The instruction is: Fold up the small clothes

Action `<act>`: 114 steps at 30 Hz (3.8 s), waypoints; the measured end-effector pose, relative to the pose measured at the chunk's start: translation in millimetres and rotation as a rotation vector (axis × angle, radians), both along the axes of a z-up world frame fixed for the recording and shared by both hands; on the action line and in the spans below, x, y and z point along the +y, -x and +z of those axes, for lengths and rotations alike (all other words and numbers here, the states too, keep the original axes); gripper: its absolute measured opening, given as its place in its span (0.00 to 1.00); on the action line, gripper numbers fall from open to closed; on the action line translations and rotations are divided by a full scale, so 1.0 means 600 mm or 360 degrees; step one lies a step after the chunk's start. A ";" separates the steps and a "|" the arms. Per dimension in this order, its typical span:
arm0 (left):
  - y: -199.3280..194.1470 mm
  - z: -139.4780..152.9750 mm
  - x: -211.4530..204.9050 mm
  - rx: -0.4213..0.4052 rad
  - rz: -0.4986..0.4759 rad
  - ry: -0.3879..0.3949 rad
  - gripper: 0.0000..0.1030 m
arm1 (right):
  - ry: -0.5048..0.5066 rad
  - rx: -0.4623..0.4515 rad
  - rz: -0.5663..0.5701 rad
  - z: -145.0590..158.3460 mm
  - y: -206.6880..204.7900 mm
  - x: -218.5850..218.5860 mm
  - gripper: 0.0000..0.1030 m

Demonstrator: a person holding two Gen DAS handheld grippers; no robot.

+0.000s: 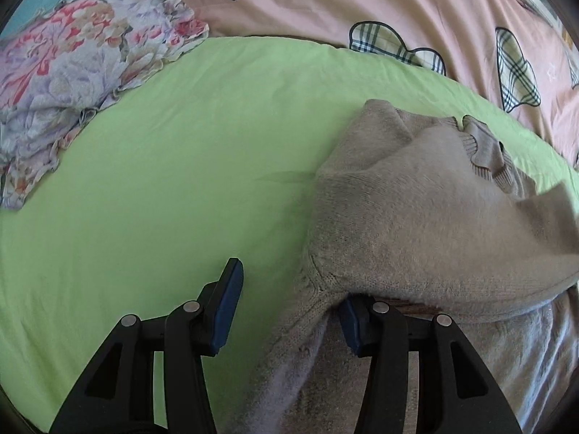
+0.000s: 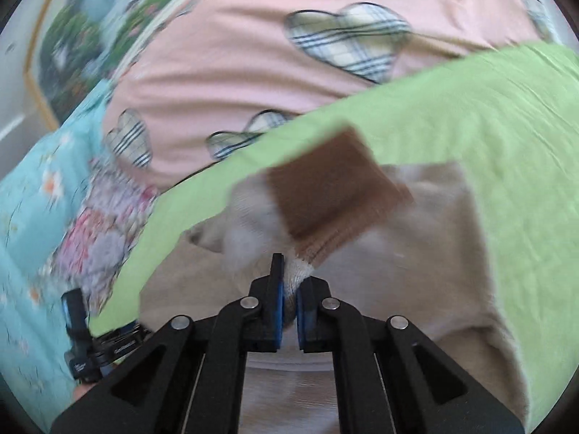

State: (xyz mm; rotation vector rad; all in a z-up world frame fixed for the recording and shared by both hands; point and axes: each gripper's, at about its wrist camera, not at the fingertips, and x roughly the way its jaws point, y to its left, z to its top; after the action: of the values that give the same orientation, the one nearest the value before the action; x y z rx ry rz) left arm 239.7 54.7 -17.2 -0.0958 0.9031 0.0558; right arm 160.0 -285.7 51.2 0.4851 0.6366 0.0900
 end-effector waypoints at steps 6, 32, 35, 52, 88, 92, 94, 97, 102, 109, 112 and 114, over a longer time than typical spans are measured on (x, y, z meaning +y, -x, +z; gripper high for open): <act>0.012 -0.004 -0.006 -0.0026 0.0052 -0.0035 0.50 | -0.0030 0.0122 -0.0017 -0.042 0.020 -0.020 0.06; 0.024 -0.011 0.029 -0.0103 0.0188 0.0161 0.58 | 0.0170 0.0213 -0.0292 -0.002 0.072 -0.102 0.29; 0.028 -0.012 0.030 -0.0125 0.0197 0.0171 0.58 | 0.0265 0.0012 -0.0204 0.048 0.077 -0.059 0.62; 0.039 -0.020 0.046 -0.0214 0.0173 0.0330 0.62 | 0.0146 0.0622 0.1345 -0.035 -0.346 0.326 0.65; 0.071 -0.004 0.055 -0.0075 0.0081 0.0493 0.65 | -0.0003 0.0290 0.0398 0.002 0.005 0.034 0.67; 0.128 -0.001 0.068 -0.0019 0.0056 0.0636 0.65 | -0.0094 0.0255 0.0299 0.004 0.098 -0.004 0.69; 0.148 0.005 0.067 -0.0005 0.0036 0.0664 0.66 | -0.0129 0.0266 0.0266 -0.005 0.137 -0.019 0.70; 0.144 0.021 0.051 0.0022 -0.0021 0.0558 0.66 | -0.0162 0.0278 0.0200 -0.022 0.183 -0.032 0.70; 0.091 0.038 0.034 0.0015 -0.0067 0.0450 0.67 | -0.0147 0.0221 0.0090 -0.019 0.186 -0.062 0.70; -0.014 0.030 0.026 0.0096 -0.0052 0.0333 0.67 | 0.0053 0.0211 -0.0079 -0.018 0.079 -0.119 0.70; -0.041 0.015 0.019 0.0134 -0.0058 0.0276 0.68 | 0.0166 0.0284 -0.0081 -0.035 0.024 -0.123 0.53; -0.046 0.005 0.012 0.0140 -0.0062 0.0198 0.65 | 0.0231 0.0354 -0.0020 -0.047 -0.005 -0.118 0.21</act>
State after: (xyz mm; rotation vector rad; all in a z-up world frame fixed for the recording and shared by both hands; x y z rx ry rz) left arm 267.1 61.8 -14.4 -0.1928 0.9960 -0.0325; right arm 162.9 -356.7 22.9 0.3613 0.8514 -0.0229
